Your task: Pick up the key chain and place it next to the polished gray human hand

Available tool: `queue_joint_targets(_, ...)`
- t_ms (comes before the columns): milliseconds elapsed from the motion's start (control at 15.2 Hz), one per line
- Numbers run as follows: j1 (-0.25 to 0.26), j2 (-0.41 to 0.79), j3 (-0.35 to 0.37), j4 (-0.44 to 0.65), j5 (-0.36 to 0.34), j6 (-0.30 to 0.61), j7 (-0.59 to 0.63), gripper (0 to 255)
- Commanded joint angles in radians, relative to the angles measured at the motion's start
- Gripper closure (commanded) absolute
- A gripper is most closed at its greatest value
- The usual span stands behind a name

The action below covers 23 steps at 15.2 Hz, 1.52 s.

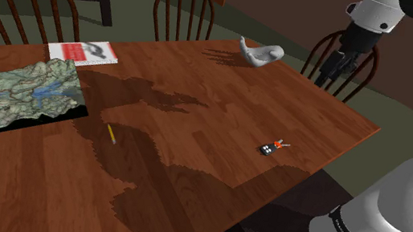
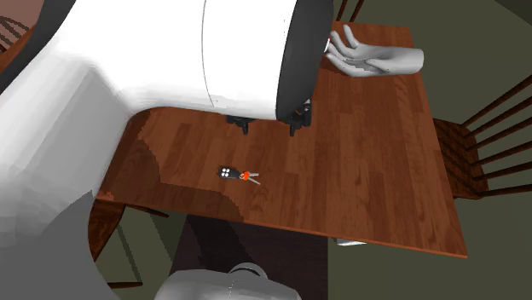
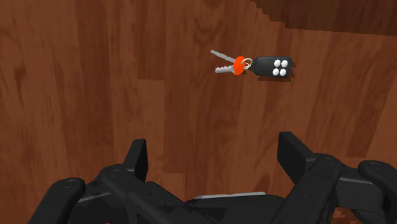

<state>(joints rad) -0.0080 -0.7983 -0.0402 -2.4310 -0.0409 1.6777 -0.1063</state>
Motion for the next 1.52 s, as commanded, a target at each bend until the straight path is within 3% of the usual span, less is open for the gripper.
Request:
queue_joint_targets(0, 0.0, 0.0, 0.0, 0.0, 0.0, 0.0, 0.0, 0)
queue_joint_targets(594, -0.032, -0.08, 0.186, -0.287, 0.147, 0.198, 0.404, 0)
queue_joint_targets(1122, -0.019, 0.025, 0.403, -0.429, 0.327, 0.448, 0.777, 0)
queue_joint_targets(1452, -0.017, 0.073, 0.428, -0.465, 0.347, 0.532, 0.788, 0)
